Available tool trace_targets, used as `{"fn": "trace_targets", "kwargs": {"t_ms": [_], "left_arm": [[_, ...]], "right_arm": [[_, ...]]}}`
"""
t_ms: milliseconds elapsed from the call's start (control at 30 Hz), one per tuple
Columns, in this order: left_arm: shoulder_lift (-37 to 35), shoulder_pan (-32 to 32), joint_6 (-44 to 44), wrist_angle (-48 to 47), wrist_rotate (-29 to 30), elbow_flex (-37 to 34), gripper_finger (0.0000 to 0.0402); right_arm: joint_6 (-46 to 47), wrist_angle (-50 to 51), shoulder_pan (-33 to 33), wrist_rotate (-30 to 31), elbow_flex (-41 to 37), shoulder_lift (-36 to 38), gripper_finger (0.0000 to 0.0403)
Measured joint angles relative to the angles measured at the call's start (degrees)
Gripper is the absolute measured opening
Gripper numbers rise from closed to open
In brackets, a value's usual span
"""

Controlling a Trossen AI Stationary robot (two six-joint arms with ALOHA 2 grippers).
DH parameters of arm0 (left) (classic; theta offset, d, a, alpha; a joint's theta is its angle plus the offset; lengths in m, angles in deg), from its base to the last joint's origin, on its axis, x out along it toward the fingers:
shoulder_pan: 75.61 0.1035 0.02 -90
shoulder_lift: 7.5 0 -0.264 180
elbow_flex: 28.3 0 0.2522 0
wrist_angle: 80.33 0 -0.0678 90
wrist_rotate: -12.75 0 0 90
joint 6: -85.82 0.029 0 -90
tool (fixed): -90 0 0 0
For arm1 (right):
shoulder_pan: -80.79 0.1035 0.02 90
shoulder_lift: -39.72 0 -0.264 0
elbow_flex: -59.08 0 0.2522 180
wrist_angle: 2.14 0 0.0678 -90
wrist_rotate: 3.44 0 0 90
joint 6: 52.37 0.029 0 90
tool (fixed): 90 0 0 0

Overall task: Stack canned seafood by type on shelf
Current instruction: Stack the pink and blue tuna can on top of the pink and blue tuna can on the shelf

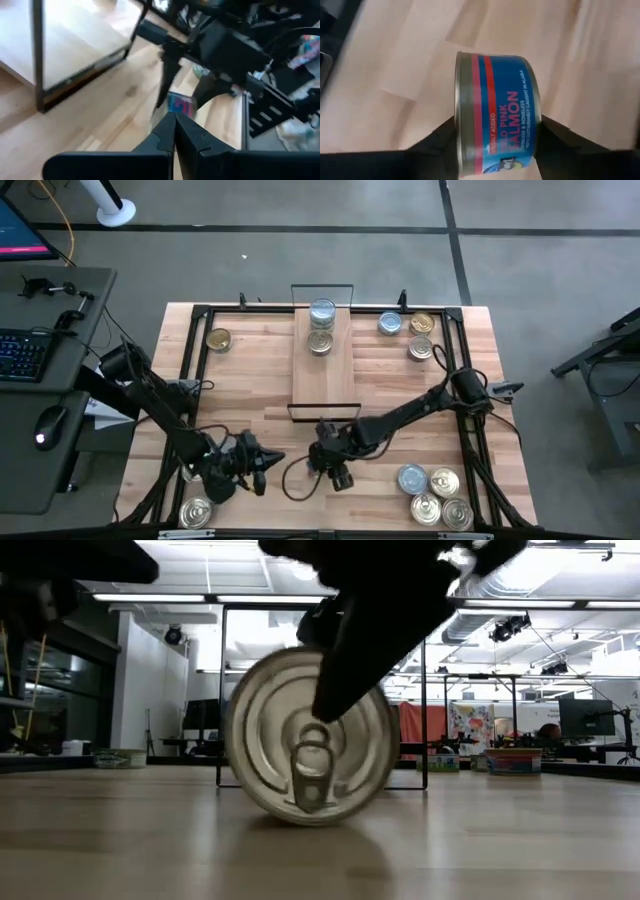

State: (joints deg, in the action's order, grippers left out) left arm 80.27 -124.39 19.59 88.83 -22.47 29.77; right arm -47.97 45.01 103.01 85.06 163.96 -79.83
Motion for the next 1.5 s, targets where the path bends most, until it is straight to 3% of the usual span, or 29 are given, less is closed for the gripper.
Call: {"fn": "trace_targets", "kwargs": {"t_ms": [100, 267, 433, 633, 833, 1000, 1100, 1167, 1300, 1400, 1500], "left_arm": [[-2.7, 2.3, 3.8, -1.2, -6.5, 0.0, 0.0], [-11.1, 6.0, 9.7, -11.9, -13.0, 0.1, 0.0], [-20.7, 8.7, 15.3, -25.5, -14.5, 0.0, 0.0], [-29.0, 9.3, 21.3, -32.2, -14.4, 0.0, 0.0], [-32.7, 9.3, 19.9, -32.5, -14.0, -1.5, 0.0], [-32.7, 10.4, 15.8, -32.1, -12.2, -2.5, 0.0], [-32.5, 11.9, 11.7, -31.8, -9.1, -2.7, 0.0], [-32.5, 13.4, 8.9, -31.7, -6.6, -2.7, 0.0], [-32.5, 17.4, 3.2, -29.9, -3.3, -2.7, 0.0], [-32.5, 21.6, 2.0, -26.8, -3.4, -2.7, 0.0], [-32.5, 25.6, 2.8, -23.2, -5.3, -2.7, 0.0]], "right_arm": [[6.1, 4.0, 1.7, -1.6, 1.2, 0.6, 0.0164], [17.5, 11.6, 5.4, -3.3, 1.8, 4.8, 0.0164], [30.2, 23.2, 10.4, -4.1, -0.2, 9.8, 0.0164], [48.8, 27.9, 12.9, -4.4, -13.1, 22.2, 0.0164], [65.2, 28.2, 6.2, 5.9, -28.0, 39.9, 0.0164], [69.3, 27.5, -6.8, 18.6, -36.8, 53.1, 0.0164], [64.8, 18.3, -17.5, 22.2, -41.5, 58.7, 0.0164], [58.8, 7.8, -24.8, 20.1, -45.0, 60.8, 0.0164], [51.7, -17.8, -38.1, 5.9, -52.7, 59.1, 0.0164], [53.3, -36.4, -45.1, -3.7, -55.4, 53.7, 0.0164], [56.2, -48.1, -48.4, -9.4, -54.0, 46.6, 0.0164]]}}
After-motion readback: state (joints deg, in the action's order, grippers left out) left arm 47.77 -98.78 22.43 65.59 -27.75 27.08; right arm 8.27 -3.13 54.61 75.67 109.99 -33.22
